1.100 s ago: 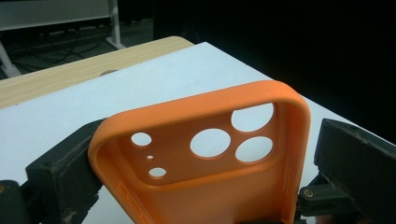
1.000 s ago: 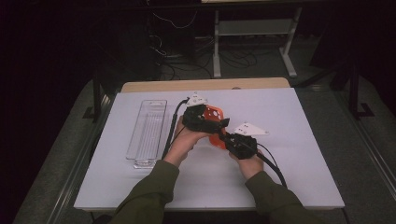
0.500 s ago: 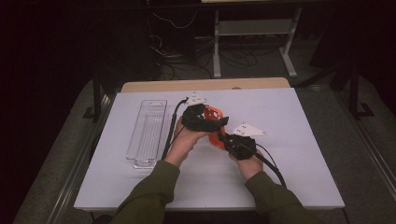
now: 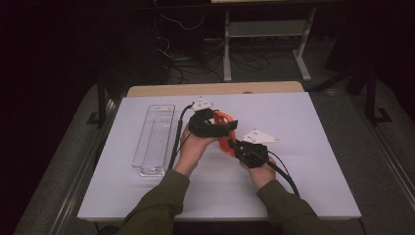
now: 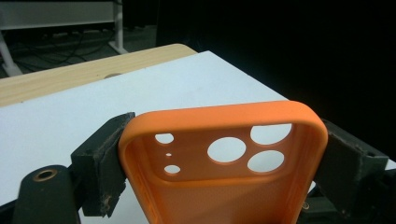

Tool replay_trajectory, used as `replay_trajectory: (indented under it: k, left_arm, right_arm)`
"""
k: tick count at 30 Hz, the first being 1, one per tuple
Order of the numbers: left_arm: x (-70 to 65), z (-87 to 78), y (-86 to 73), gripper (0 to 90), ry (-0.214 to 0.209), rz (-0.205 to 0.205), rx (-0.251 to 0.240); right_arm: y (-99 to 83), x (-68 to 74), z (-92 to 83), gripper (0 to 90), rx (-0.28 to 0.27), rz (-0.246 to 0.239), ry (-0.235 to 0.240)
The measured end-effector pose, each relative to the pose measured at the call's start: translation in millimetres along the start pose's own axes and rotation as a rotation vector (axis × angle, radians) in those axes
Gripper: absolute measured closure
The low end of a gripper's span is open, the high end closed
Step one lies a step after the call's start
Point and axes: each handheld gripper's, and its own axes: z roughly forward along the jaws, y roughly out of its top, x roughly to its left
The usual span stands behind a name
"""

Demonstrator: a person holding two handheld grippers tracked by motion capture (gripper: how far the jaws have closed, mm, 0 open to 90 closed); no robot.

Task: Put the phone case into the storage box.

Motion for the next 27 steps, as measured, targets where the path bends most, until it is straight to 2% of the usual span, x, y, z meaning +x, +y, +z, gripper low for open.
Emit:
replay_trajectory:
  k: [13,20,27]
  left_arm:
    - [-1.1,-6.3,-1.1,15.4,0.001,0.018,0.008]
    - [-1.6,-5.2,-2.6,15.7,0.01,0.017,-0.01]
    - [-0.2,-5.0,-2.6,15.8,0.019,0.015,-0.004]
  right_arm:
    - [-0.2,3.2,1.3,80.4,0.005,-0.015,0.003]
    - [-0.1,4.0,1.5,77.6,0.014,-0.012,0.016]
    - [1.2,-0.1,1.0,58.2,0.022,0.002,0.022]
